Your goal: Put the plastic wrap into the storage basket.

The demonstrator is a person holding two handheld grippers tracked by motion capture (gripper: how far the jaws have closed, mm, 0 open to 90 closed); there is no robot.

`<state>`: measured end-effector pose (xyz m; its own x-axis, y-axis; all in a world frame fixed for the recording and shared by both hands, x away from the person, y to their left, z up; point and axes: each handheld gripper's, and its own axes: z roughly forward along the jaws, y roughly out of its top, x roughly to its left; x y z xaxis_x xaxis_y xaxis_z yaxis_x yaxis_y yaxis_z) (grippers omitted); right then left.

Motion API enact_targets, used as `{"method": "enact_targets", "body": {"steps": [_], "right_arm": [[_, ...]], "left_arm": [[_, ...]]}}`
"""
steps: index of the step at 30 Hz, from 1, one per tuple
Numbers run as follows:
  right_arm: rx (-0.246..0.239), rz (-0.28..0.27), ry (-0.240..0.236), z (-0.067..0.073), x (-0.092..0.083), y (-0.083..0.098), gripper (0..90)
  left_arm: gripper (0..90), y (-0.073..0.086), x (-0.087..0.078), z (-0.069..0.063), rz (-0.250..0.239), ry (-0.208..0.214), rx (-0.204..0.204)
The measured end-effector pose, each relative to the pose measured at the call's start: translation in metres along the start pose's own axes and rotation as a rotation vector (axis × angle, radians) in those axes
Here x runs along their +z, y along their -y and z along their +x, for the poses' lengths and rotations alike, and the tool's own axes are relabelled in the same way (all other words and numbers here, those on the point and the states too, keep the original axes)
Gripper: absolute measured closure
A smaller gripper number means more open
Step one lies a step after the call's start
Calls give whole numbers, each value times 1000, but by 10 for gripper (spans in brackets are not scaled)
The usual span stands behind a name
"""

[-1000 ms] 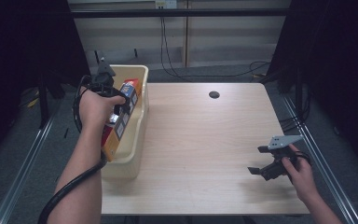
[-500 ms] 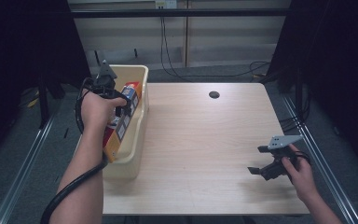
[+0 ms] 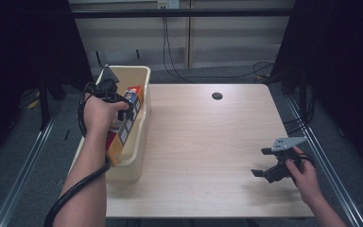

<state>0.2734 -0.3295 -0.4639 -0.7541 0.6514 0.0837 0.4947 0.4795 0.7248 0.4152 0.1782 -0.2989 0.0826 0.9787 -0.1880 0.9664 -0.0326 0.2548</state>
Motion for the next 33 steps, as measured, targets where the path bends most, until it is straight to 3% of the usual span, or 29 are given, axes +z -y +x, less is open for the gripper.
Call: {"method": "enact_targets", "body": {"steps": [33], "right_arm": [[-5, 7, 4, 1, 1, 0, 19]], "left_arm": [[403, 5, 22, 5, 32, -1, -23]]}}
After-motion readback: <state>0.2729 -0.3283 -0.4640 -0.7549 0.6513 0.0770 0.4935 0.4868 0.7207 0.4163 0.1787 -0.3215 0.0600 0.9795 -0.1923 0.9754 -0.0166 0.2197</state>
